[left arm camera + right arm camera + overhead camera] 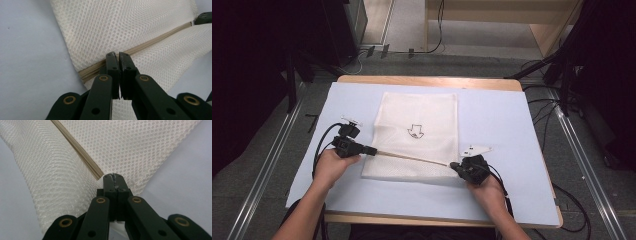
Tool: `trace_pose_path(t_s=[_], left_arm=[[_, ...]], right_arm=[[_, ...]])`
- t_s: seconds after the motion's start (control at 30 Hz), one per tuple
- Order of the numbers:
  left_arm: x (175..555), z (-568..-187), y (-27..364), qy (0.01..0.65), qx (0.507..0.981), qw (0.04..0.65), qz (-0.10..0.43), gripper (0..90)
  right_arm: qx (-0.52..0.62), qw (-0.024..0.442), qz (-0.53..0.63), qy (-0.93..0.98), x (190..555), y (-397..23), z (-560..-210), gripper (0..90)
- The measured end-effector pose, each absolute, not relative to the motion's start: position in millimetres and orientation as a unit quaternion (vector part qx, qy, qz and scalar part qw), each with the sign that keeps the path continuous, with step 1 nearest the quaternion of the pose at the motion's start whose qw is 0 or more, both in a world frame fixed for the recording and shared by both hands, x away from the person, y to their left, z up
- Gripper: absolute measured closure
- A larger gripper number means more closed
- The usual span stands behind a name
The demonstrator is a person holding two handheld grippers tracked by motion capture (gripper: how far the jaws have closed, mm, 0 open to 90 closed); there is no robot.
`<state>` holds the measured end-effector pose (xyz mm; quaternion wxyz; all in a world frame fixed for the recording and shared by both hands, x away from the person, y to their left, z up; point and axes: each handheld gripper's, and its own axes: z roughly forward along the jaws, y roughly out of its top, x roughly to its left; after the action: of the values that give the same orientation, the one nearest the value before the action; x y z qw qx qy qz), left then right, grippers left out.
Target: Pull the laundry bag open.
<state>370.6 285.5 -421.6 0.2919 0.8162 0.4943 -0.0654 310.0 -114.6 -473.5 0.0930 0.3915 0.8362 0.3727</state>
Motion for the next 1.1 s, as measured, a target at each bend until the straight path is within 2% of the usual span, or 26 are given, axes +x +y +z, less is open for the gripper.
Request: trace_pose_path(t_s=[0.2,0.37,0.6,0.63,1.1], left_arm=[[369.4,-420.2,280.3,0.487,0.827,0.277,-0.043,89.0],[371.9,-420.5,288.6,0.500,0.815,0.288,-0.058,89.1],[371.6,-419.8,291.2,0.502,0.814,0.287,-0.057,89.1],[371.3,-420.2,290.7,0.503,0.818,0.275,-0.045,89.1],[371.3,-424.8,294.9,0.504,0.809,0.295,-0.070,88.8]], right_arm=[[0.390,0.094,0.372,0.837,310.0,-114.2,-473.5,90.0],[0.390,0.095,0.373,0.836,309.8,-114.2,-473.5,90.0],[0.391,0.096,0.373,0.836,309.9,-114.1,-473.5,90.0],[0.392,0.096,0.372,0.836,309.9,-114.1,-473.4,90.0],[0.407,0.086,0.372,0.830,315.9,-115.1,-468.7,90.0]])
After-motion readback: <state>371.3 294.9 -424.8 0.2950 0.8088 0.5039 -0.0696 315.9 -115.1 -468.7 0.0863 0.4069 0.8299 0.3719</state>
